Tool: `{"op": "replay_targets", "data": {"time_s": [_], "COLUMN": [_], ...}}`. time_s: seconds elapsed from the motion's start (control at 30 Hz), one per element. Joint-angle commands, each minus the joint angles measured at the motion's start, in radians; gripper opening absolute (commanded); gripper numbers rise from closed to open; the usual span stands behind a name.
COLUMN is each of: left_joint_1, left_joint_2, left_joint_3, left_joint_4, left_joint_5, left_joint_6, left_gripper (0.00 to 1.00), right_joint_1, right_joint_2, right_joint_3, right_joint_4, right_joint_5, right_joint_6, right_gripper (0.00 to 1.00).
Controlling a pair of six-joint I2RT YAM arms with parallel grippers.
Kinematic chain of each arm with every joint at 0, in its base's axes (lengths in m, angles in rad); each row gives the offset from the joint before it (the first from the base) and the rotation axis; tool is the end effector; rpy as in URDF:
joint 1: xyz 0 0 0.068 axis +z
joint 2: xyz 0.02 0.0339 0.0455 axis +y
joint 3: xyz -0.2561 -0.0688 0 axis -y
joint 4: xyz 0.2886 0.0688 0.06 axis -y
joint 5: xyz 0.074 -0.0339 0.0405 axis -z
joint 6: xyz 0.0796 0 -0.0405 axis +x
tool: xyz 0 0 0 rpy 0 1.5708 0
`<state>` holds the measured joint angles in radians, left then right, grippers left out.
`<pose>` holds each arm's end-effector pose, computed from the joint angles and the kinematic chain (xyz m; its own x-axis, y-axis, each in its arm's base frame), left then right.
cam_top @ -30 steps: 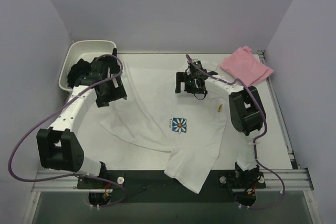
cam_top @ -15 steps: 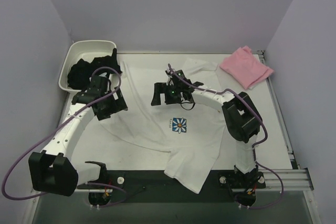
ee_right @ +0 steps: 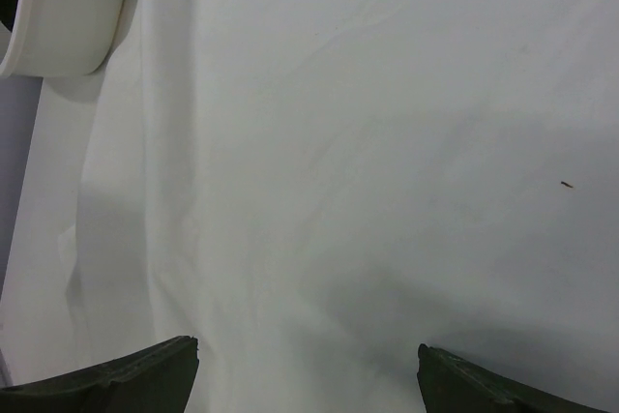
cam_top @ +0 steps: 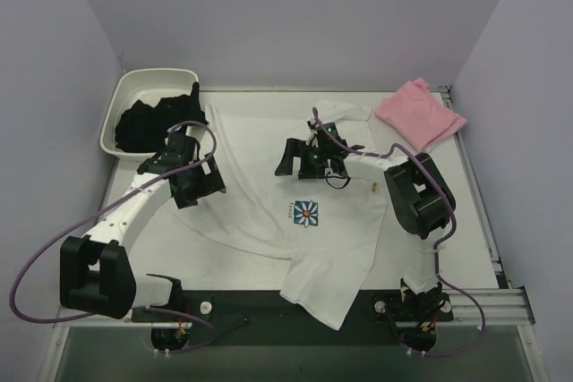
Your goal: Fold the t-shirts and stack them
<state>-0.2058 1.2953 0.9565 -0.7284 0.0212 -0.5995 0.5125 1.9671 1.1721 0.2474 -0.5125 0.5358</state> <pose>0.3096 -0.0663 0.1861 -0.8288 -0.4032 -0.3879 -0.3068 0.9073 -0.2876 0.4046 0.2724 0.1111 -0.7946 0.0634 -0.6038 -0.4496 0.6069 0.6554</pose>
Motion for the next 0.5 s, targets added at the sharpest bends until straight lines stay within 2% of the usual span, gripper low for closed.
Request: {"op": "replay_targets", "data": {"time_s": [0.0,0.47], "left_joint_1": [-0.018,-0.026], "left_joint_2": [0.062,0.203], "left_joint_3": [-0.015,-0.056], "left_joint_4": [0.081,0.13], "left_joint_5": [-0.001,-0.046], "left_joint_6": [-0.031,-0.056], "left_gripper": [0.98,0.97], "right_joint_1": [0.009,-0.052], "right_joint_2": [-0.017,0.01], "right_joint_3": [-0.031,-0.103], "right_joint_4": [0.067,0.113], "right_joint_5": [-0.046,-0.049], "right_joint_6": [0.019,0.079], "right_gripper": [1.0,1.0]}}
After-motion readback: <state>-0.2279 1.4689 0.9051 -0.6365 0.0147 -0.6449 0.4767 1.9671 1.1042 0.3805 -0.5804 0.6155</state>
